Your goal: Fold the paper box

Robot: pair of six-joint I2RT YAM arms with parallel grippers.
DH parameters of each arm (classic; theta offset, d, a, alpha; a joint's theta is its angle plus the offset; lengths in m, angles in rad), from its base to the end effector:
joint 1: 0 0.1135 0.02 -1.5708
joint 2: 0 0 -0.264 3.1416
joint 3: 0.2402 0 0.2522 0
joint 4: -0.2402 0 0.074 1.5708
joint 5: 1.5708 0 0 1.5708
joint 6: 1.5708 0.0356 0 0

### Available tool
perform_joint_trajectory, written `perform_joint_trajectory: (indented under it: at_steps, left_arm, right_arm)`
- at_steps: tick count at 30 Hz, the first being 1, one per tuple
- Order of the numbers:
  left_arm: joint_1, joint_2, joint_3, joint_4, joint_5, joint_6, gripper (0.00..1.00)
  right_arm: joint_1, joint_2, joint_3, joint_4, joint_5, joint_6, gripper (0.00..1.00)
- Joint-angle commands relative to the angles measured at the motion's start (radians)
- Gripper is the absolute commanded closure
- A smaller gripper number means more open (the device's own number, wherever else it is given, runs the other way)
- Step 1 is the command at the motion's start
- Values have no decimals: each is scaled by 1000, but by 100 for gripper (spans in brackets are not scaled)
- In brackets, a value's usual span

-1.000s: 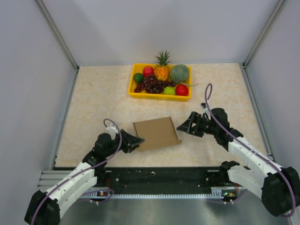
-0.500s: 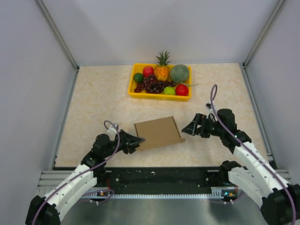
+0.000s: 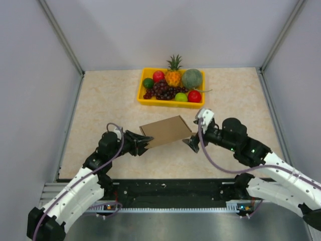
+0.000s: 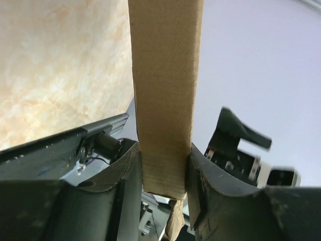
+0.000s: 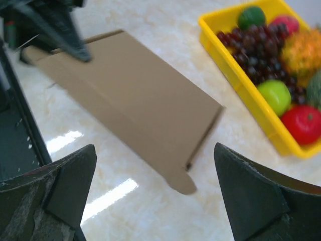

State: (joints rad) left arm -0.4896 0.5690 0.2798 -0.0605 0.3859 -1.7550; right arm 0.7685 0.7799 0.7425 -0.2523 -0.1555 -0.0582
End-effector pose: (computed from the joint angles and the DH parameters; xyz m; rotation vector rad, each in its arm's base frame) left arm 0.1261 -0.0824 0.2067 -1.1419 2.1062 -1.6978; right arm 0.1284 0.1318 0.3188 -0.8654 1.6979 0.6321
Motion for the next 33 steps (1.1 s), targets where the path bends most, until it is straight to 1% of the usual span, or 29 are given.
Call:
perform_joint_trajectory:
  at_steps: [1, 2, 3, 4, 5, 7, 8, 9, 10, 12, 14, 17, 18, 23, 26, 27, 32, 33]
  left_arm:
    - [22, 115, 180, -121, 88, 3, 100]
    - [26, 139, 199, -146, 102, 12, 100]
    - [32, 144, 209, -157, 108, 21, 100]
    - [36, 147, 217, -159, 108, 16, 100]
    - [45, 141, 214, -151, 110, 8, 100]
    - [54, 137, 211, -145, 120, -21, 100]
    - [54, 135, 213, -145, 125, -26, 100]
    - [54, 134, 213, -147, 136, -26, 100]
    - [54, 135, 216, -148, 142, -27, 100]
    - [54, 134, 219, -160, 148, -28, 100]
    - [54, 131, 220, -162, 153, -35, 100]
    - [54, 127, 222, -160, 156, -52, 100]
    - [54, 126, 223, -157, 156, -52, 100]
    - [54, 129, 222, -130, 162, -75, 100]
    - [54, 131, 217, -116, 179, -96, 100]
    - [54, 131, 216, -107, 182, -103, 100]
    - [52, 132, 216, -82, 191, -115, 100]
    - [52, 135, 216, -79, 189, -115, 100]
  right_arm:
    - [196, 2, 57, 28, 117, -397, 1]
    - [274, 24, 61, 18, 128, -437, 1]
    - [311, 36, 63, 28, 149, -475, 1]
    - [345, 47, 61, 37, 204, -539, 1]
    - [395, 74, 66, 41, 220, -564, 2]
    - [426, 113, 104, -2, 240, -629, 4]
    - [436, 136, 121, -14, 241, -641, 5]
    - [443, 180, 151, -31, 243, -653, 11]
    - [446, 206, 164, -36, 296, -666, 14]
    - [448, 254, 173, -36, 324, -702, 17]
    - [448, 275, 176, -19, 335, -739, 18]
    - [449, 312, 182, -8, 338, -767, 23]
    - [451, 318, 182, -10, 338, -770, 26]
    - [471, 349, 173, 16, 320, -750, 29]
    - [486, 396, 178, 31, 347, -746, 37]
    - [491, 406, 176, 68, 393, -746, 42]
    - [497, 421, 155, 129, 445, -769, 51]
    - [497, 415, 150, 145, 470, -769, 58]
